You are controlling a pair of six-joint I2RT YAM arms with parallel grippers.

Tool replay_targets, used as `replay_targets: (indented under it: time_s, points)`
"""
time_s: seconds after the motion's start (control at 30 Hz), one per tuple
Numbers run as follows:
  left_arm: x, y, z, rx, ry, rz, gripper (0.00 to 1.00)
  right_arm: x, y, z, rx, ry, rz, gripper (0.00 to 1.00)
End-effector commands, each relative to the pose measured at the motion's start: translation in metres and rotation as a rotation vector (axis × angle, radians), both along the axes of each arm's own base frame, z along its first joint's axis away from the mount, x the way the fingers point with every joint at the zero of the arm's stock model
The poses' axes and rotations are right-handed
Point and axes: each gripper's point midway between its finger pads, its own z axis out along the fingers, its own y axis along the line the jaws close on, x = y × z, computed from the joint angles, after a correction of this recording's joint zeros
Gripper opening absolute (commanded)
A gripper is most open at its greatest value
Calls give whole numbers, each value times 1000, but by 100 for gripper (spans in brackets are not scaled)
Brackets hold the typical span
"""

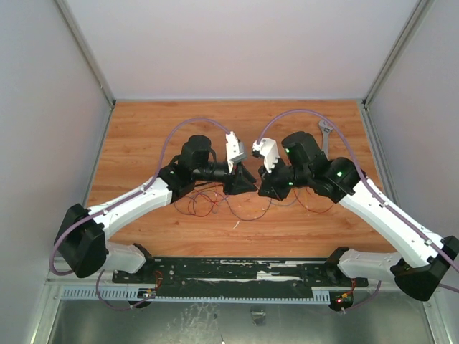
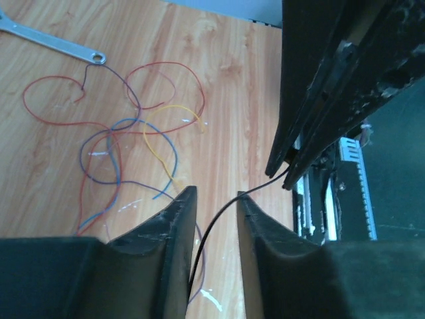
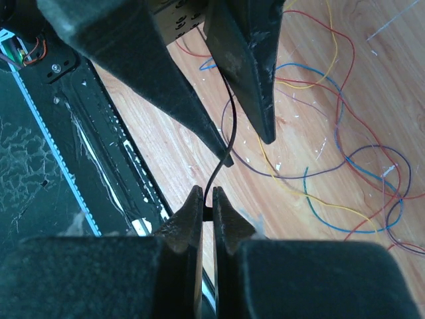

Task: Zip-tie the wires
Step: Pick up the ribbon at the center of the board.

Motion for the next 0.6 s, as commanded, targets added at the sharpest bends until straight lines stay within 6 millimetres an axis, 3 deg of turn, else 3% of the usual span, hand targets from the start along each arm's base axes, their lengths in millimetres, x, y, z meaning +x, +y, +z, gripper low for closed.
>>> replay_targets:
  time_s: [0.0, 0.07, 0.13, 0.17, 0.27, 0.37, 0.47, 0.57]
  points:
    - [0, -7, 23, -67, -55, -19, 28, 1, 4, 0, 5, 0, -5, 0]
    - [-2, -6, 23, -69, -53, -28, 15, 6, 4, 5, 15, -21, -31, 2]
    - [-3, -6, 22, -68, -52, -30, 3, 14, 5, 15, 41, -56, -70, 11]
    - [-3, -5, 22, -68, -50, -28, 0, 17, 5, 22, 61, -78, -87, 21]
    - [1, -4, 33, -123, -63, 24, 0, 25, 0, 46, 128, -151, -151, 53]
    - [5, 3, 60, -274, -73, 113, 0, 32, -11, 68, 206, -215, -230, 72]
    - [17, 22, 83, -440, -14, 268, 0, 36, -19, 88, 310, -250, -301, 82]
    - [34, 38, 104, -556, 33, 412, 0, 29, -13, 103, 472, -266, -300, 89]
